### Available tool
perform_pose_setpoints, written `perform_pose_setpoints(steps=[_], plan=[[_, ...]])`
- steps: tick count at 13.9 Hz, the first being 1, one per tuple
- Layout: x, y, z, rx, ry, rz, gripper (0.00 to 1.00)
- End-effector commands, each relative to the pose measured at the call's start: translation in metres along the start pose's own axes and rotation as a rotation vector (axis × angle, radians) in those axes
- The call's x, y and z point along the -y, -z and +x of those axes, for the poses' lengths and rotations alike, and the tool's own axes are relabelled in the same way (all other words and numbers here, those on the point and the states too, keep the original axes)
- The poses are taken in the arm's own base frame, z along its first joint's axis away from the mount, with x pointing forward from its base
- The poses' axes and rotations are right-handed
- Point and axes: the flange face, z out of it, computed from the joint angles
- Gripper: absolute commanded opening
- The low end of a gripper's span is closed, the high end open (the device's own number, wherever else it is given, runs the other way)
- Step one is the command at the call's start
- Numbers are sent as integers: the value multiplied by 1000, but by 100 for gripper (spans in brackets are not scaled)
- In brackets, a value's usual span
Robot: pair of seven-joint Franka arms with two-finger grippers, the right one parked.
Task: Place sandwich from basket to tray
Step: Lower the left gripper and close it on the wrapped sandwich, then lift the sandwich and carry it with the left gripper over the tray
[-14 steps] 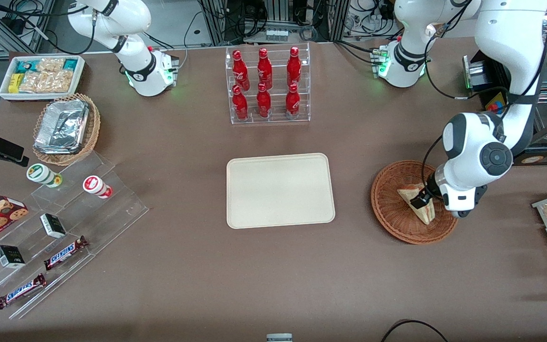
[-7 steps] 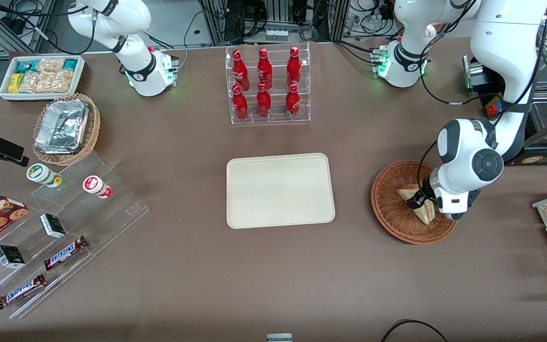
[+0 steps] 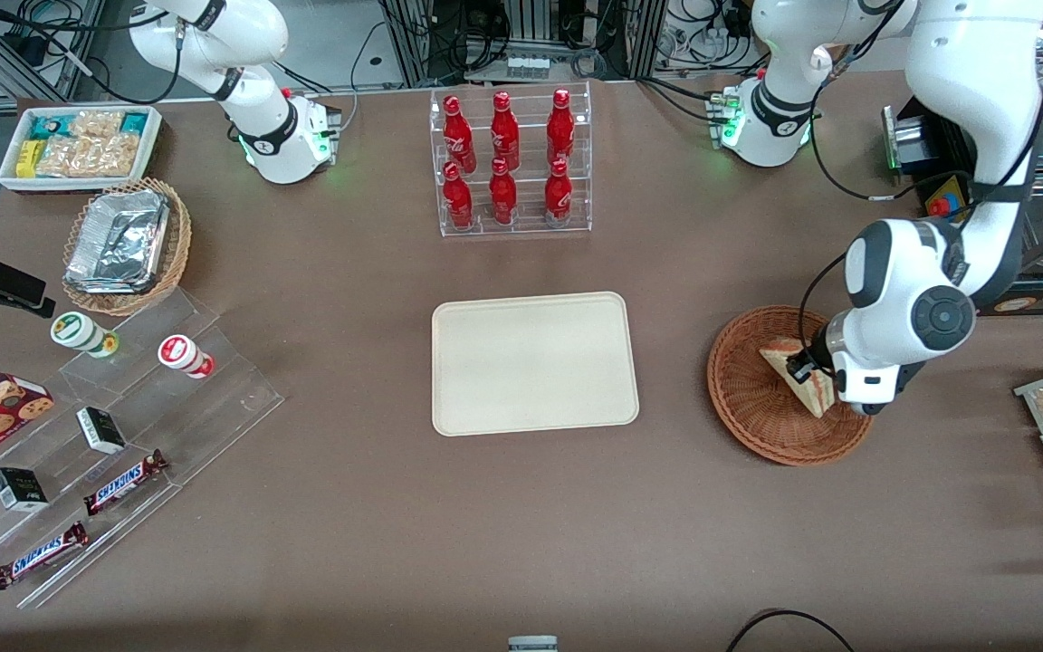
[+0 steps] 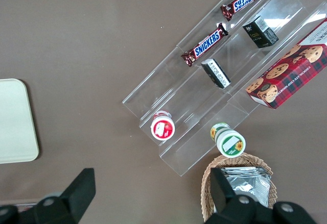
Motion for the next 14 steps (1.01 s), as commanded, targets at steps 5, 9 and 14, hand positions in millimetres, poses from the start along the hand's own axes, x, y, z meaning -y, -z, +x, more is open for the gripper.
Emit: perform_pose_setpoints(steps=[5,9,14], plan=[[-68,43,-68,-10,-279,5,0],[-135,18,-145,-7,-439,30,0],[-237,-8,-226,-14,-484,-5,0]])
